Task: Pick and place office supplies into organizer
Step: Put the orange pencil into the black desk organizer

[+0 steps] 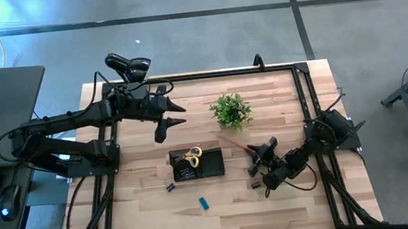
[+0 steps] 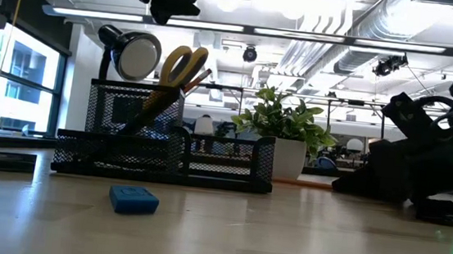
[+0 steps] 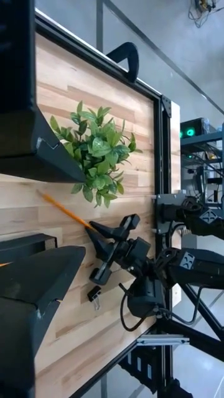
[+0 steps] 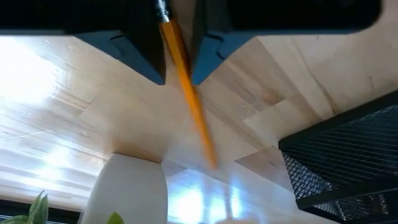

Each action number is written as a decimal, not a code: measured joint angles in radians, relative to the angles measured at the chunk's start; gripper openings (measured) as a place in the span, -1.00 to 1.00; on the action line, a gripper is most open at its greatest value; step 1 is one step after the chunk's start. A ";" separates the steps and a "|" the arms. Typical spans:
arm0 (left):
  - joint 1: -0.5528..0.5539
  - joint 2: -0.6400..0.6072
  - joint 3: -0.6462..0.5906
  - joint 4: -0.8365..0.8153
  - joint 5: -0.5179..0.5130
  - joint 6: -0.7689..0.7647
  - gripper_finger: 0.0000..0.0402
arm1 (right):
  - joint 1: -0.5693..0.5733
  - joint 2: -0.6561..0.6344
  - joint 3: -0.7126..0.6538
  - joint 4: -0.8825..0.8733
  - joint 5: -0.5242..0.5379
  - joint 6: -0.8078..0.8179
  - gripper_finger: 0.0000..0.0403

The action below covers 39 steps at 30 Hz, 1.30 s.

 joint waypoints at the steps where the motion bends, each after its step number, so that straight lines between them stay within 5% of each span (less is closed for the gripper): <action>1: 0.000 0.000 0.000 0.000 0.001 -0.001 -0.18 | -0.003 0.000 0.000 0.000 0.000 -0.001 -0.77; 4: 0.000 0.000 0.000 -0.001 0.013 -0.005 -0.18 | -0.004 0.000 0.000 0.001 0.000 -0.009 -0.93; 12: 0.000 0.000 0.000 -0.012 0.049 -0.003 -0.18 | 0.001 -0.019 -0.005 0.051 -0.032 -0.089 -0.94; 21: 0.000 0.000 0.000 -0.023 0.052 0.027 -0.18 | 0.001 -0.240 0.000 0.026 -0.146 -0.281 -0.97; 31: 0.000 -0.066 0.000 -0.067 0.052 0.030 -0.18 | -0.072 -0.530 0.258 -0.629 -0.191 -0.354 -0.97; 39: 0.000 -0.175 0.000 -0.151 0.051 0.030 -0.18 | -0.137 -0.521 0.619 -1.039 -0.361 -0.487 -0.95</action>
